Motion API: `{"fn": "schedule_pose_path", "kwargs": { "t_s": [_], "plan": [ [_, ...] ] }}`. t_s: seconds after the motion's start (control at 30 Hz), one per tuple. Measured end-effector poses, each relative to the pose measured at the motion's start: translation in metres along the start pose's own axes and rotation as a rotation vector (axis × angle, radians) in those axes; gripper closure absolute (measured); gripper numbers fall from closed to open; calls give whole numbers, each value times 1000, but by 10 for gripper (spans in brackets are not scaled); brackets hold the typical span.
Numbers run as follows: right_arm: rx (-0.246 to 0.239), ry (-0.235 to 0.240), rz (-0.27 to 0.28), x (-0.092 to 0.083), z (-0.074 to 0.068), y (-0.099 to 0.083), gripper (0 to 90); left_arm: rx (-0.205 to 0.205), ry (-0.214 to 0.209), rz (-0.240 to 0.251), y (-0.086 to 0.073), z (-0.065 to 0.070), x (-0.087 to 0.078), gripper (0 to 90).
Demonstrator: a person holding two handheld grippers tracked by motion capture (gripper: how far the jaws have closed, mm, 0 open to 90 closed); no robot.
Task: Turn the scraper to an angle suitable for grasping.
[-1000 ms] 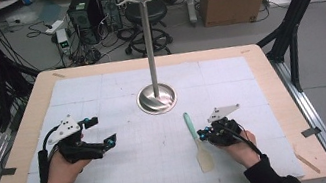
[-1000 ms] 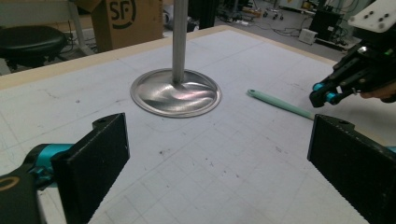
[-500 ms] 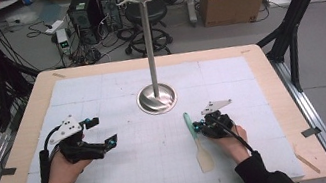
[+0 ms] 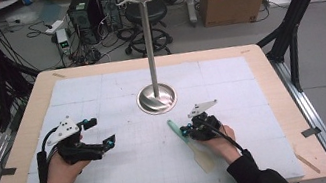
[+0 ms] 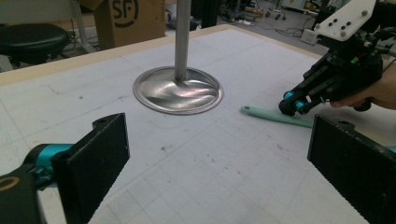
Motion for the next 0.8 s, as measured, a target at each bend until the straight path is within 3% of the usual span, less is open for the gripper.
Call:
{"fn": "schedule_pose_path", "kwargs": {
  "t_s": [0.47,0.67,0.77,0.8],
  "plan": [
    [-153,131,-23,5,-47,14,900,-3,-3,12,0,0,-3,61],
    [-205,172,-26,5,-59,17,900,-4,0,13,0,0,-3,61],
    [-249,156,-36,3,-66,18,900,-4,0,11,0,0,-3,61],
    [-267,183,-40,3,-71,19,900,-3,1,9,0,0,-3,61]
  ]
}}
Point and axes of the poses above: each handheld gripper's, and its own axes: x roughly forward along the jaws, y roughly out of its top, z roughly to its right, the point moved 1 cm from there along x, roughly forward along the jaws, and after that the axes turned 13 degrees about -y, right-handed, at the moved point
